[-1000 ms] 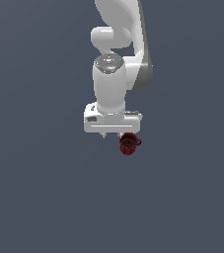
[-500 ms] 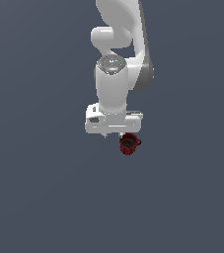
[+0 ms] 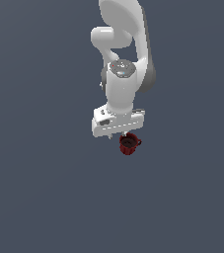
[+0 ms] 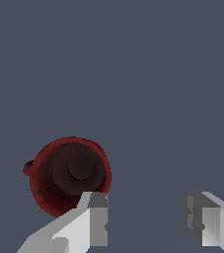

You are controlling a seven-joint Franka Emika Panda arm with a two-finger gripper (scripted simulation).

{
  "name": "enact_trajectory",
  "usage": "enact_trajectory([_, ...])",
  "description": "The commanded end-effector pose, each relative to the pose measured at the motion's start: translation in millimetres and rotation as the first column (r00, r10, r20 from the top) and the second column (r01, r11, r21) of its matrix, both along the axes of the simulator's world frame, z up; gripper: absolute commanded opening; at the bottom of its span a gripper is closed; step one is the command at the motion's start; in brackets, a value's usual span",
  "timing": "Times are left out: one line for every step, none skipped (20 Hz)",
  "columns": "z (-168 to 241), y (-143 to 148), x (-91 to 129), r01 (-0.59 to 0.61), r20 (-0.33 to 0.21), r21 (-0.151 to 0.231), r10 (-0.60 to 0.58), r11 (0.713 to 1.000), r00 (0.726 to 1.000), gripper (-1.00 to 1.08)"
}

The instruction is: Pick up the object and move it to a goal position.

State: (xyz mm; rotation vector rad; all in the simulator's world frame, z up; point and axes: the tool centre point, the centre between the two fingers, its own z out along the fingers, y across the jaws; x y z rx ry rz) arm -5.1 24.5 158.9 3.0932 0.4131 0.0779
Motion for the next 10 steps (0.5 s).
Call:
enact_trajectory([-7, 7, -6, -0.093, 0.001, -0.017, 0.093, 0.996, 0.996, 0.28])
enact_trajectory([-10, 10, -9, -0.134, 0.001, -0.024, 0.134, 0.991, 0.991, 0.28])
enact_trajectory([-13, 14, -11, -0.175, 0.001, -0.031, 0.175, 0.984, 0.985, 0.28])
enact_trajectory([-16, 17, -14, -0.216, 0.0, -0.038, 0.217, 0.976, 0.976, 0.28])
enact_trajectory([-18, 20, -17, -0.257, -0.001, -0.045, 0.258, 0.965, 0.966, 0.28])
enact_trajectory([-21, 24, -20, -0.298, -0.002, -0.051, 0.298, 0.953, 0.954, 0.28])
enact_trajectory([-24, 27, -23, -0.338, -0.003, -0.057, 0.339, 0.939, 0.941, 0.28])
enact_trajectory([-27, 30, -26, -0.378, -0.005, -0.063, 0.379, 0.924, 0.926, 0.28])
enact_trajectory([-30, 34, -29, -0.417, -0.007, -0.069, 0.418, 0.906, 0.908, 0.28])
enact_trajectory([-32, 37, -32, -0.456, -0.01, -0.074, 0.456, 0.887, 0.89, 0.28])
